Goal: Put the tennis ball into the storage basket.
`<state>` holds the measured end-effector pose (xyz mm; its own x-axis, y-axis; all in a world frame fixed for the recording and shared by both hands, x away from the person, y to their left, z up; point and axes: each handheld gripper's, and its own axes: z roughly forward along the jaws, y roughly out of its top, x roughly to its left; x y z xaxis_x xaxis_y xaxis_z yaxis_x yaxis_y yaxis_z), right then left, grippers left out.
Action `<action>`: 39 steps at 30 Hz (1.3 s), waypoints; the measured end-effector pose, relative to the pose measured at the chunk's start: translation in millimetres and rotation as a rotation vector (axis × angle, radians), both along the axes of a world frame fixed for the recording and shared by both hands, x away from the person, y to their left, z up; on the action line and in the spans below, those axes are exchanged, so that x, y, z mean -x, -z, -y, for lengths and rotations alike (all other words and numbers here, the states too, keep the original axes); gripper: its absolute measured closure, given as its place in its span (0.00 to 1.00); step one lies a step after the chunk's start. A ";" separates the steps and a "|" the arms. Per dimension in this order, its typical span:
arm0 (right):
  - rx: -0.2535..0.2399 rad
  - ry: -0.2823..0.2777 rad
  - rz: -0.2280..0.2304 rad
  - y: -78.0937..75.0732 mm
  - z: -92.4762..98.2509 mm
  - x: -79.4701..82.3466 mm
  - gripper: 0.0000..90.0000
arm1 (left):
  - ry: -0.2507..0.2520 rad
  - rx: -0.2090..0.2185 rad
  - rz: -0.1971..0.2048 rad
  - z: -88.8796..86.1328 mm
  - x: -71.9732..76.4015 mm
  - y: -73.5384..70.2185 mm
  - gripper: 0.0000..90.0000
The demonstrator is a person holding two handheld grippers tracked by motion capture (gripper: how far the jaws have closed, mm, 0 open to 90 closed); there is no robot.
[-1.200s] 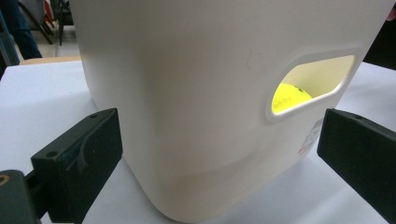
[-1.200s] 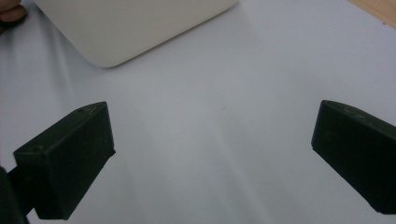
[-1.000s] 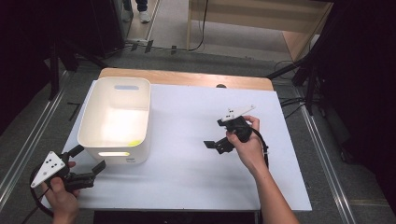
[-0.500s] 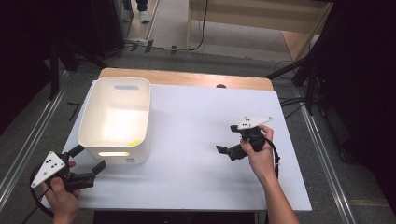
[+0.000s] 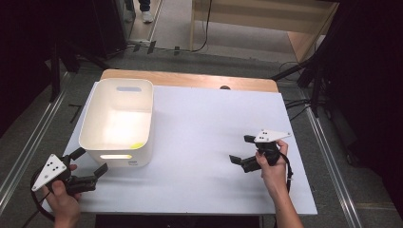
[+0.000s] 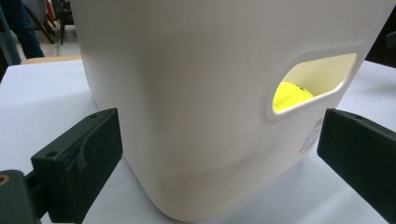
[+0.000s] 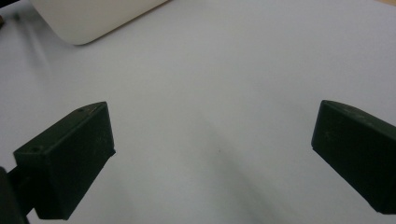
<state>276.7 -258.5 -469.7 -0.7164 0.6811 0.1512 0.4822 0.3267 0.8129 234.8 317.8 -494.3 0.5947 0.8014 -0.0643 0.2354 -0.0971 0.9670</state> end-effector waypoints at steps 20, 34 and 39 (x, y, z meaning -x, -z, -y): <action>-0.040 0.086 0.024 20.0 41.3 31.2 0.00 | 0.001 -0.008 -0.002 0.0 0.3 -0.2 0.00; -0.073 0.166 0.039 30.5 75.7 56.2 0.00 | 0.000 -0.010 -0.001 0.1 0.5 -0.3 0.00; -0.078 0.192 0.061 33.0 83.4 67.6 0.00 | 0.004 -0.017 0.003 1.0 0.5 -0.5 0.00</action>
